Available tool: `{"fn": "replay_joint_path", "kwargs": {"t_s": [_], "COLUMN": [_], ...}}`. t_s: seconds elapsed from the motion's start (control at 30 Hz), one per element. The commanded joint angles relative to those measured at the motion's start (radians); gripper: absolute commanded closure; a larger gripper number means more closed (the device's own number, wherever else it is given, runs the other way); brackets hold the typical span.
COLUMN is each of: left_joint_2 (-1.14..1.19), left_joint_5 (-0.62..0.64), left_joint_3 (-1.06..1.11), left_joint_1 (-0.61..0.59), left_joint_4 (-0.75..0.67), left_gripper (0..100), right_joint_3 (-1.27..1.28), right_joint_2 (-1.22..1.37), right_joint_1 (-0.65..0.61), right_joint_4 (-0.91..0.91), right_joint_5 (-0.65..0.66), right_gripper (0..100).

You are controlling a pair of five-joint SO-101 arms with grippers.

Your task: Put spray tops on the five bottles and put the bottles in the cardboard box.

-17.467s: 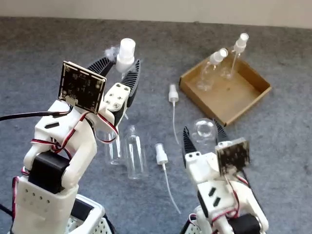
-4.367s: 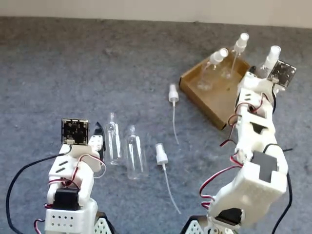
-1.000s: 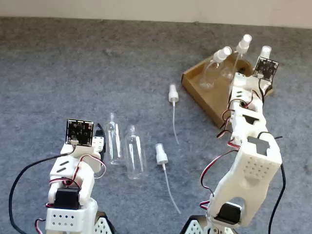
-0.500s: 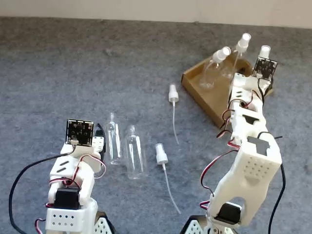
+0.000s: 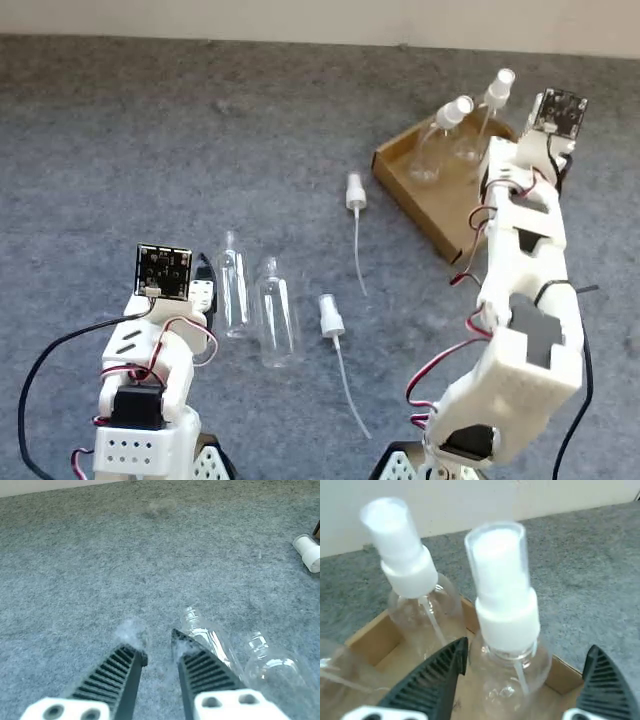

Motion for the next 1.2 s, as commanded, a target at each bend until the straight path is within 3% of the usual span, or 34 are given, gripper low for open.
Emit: {"fn": "replay_joint_path", "kwargs": {"t_s": [0.0, 0.43, 0.77, 0.93, 1.17], "left_joint_2": [-0.012, -0.012, -0.012, -0.012, -0.012], "left_joint_5": [-0.011, -0.011, -0.011, -0.011, -0.011], "left_joint_3": [-0.004, -0.004, -0.002, 0.008, 0.008], "left_joint_1": [-0.010, -0.010, -0.010, -0.010, -0.010], "left_joint_4": [-0.021, -0.020, -0.018, -0.020, -0.017], "left_gripper": [95, 95, 96, 96, 96], "right_joint_3": [-0.045, -0.045, -0.044, -0.033, 0.168], "right_joint_2": [-0.163, -0.572, -0.940, -1.101, -1.291], "right_joint_1": [-0.007, -0.010, -0.104, -0.159, -0.254], "right_joint_4": [0.156, 0.634, 0.989, 1.104, 1.124], "right_joint_5": [0.008, 0.008, 0.008, 0.008, 0.008], "right_gripper": [66.6, 67.0, 67.0, 67.0, 67.0]}}
